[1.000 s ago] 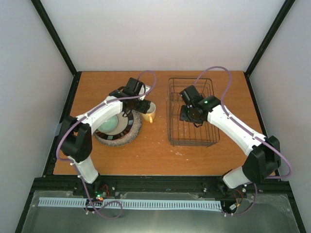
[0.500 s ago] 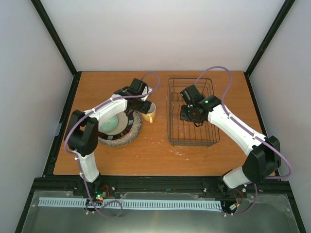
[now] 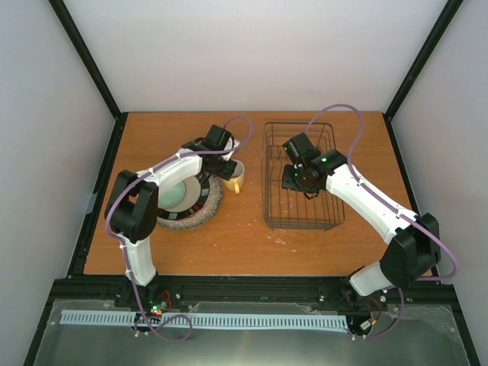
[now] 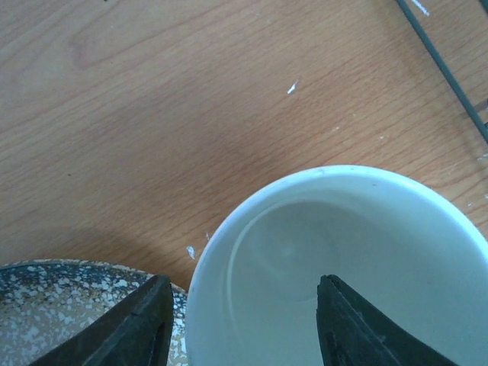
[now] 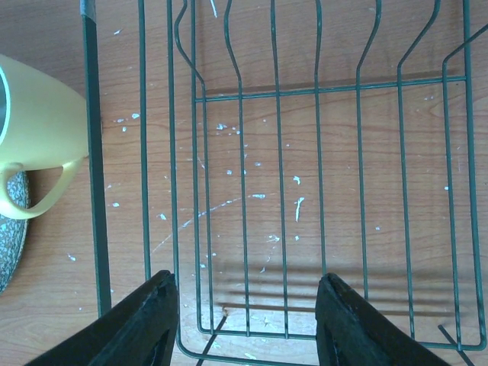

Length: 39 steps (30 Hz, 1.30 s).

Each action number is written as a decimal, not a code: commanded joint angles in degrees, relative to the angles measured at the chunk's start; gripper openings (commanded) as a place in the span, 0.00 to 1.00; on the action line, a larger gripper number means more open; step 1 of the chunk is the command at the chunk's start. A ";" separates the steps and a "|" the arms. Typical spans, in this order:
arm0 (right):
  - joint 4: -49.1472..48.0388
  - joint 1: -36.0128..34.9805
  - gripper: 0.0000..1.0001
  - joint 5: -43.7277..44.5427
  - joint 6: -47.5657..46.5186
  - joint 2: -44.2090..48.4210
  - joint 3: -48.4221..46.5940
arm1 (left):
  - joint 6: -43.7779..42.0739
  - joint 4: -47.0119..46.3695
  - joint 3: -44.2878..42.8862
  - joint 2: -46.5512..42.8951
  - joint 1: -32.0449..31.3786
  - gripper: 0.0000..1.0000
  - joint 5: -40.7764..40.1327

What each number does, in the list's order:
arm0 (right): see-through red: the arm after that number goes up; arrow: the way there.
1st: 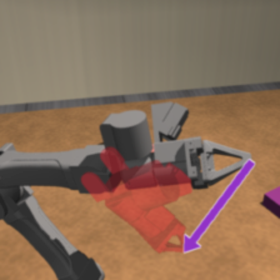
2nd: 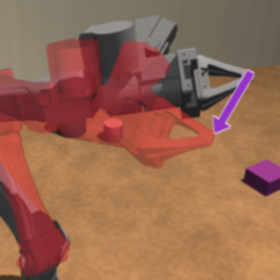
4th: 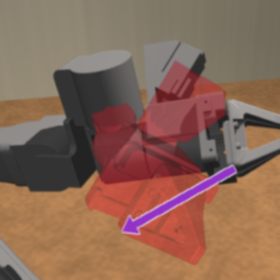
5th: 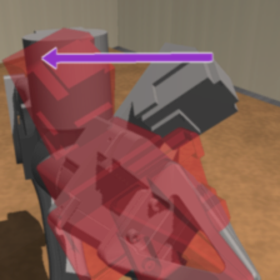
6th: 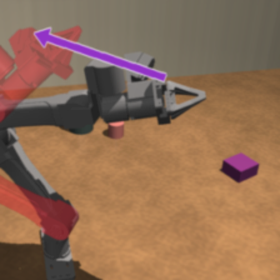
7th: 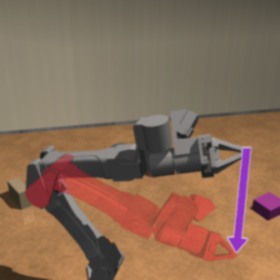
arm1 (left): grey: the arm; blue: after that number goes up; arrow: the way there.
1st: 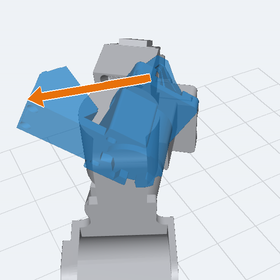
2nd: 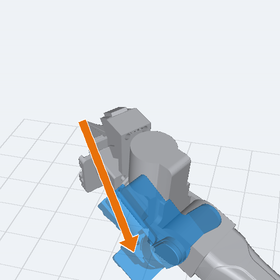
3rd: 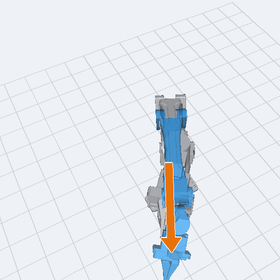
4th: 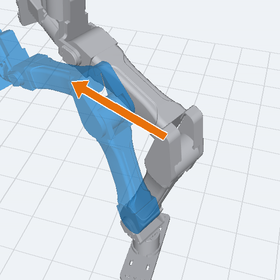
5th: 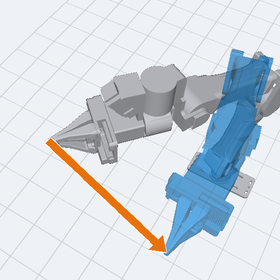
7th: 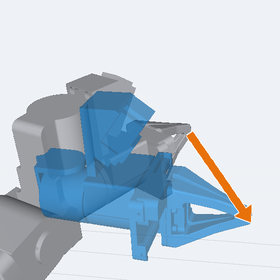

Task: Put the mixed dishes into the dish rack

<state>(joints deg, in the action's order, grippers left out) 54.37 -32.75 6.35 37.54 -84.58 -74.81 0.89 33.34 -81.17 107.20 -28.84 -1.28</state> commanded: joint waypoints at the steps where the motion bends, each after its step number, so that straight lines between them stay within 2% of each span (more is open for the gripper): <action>1: -0.34 0.31 0.49 -0.44 -0.45 -0.68 0.19 | -0.95 -0.99 -0.93 1.13 -0.34 0.51 0.55; 3: -0.39 0.32 0.49 -0.55 -0.39 -0.70 0.19 | -1.02 -1.20 -0.88 1.45 -0.34 0.48 0.70; 5: -0.37 0.29 0.49 -0.55 -0.42 -0.60 0.15 | -1.14 -1.11 -1.02 1.67 -0.34 0.40 1.03; 7: -0.40 0.32 0.49 -0.55 -0.41 -0.57 0.10 | -1.24 -1.00 -1.30 1.93 -0.34 0.28 1.35; 10: -0.36 0.30 0.48 -0.45 -0.41 -0.44 -0.05 | -1.34 -0.77 -1.87 1.98 -0.34 0.03 2.14; 11: -0.32 0.32 0.48 -0.42 -0.37 -0.42 -0.01 | -1.18 -0.82 -1.89 1.85 -0.32 0.01 2.20; 16: -0.47 0.32 0.48 -0.52 -0.49 -0.01 -0.08 | -0.45 -1.29 -1.97 -1.08 -0.34 0.01 1.76; 19: -1.40 0.36 0.48 -0.98 -0.59 0.86 -0.08 | 0.26 -3.21 -1.49 -5.81 -0.34 0.01 0.51; 22: -3.72 1.28 0.48 -3.36 -0.75 2.54 0.25 | 0.91 -9.00 0.68 -14.38 -0.28 0.01 -1.83; 25: -10.74 4.45 0.48 -14.32 -1.03 6.28 2.99 | 0.34 -21.00 7.93 -27.34 -0.32 0.01 -1.96; 28: -26.23 9.99 0.48 -33.98 3.55 10.37 11.41 | -0.55 -39.11 18.45 -41.68 -0.34 0.01 1.55; 30: -40.71 12.22 0.49 -45.43 11.95 11.97 17.97 | -0.27 -51.20 24.94 -50.02 -0.34 0.01 3.50; 32: -57.16 12.57 0.49 -53.64 21.57 12.04 23.42 | 0.83 -56.57 28.35 -53.77 -0.42 0.01 4.31; 33: -70.90 12.42 0.49 -57.21 27.10 11.76 26.15 | 1.34 -58.24 29.17 -54.67 -0.43 0.00 4.74; 36: -99.90 12.28 0.50 -60.03 43.96 9.92 32.04 | 3.61 -61.26 30.89 -55.29 -0.46 0.01 6.23; 39: -123.45 11.12 0.49 -59.69 57.72 4.87 32.29 | 7.45 -65.09 32.46 -54.69 -0.48 0.01 6.81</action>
<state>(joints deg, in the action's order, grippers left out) -22.52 -20.67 -45.56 70.89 -75.72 -42.85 2.68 -21.61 -51.37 50.17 -28.97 3.49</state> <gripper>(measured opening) 0.500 0.066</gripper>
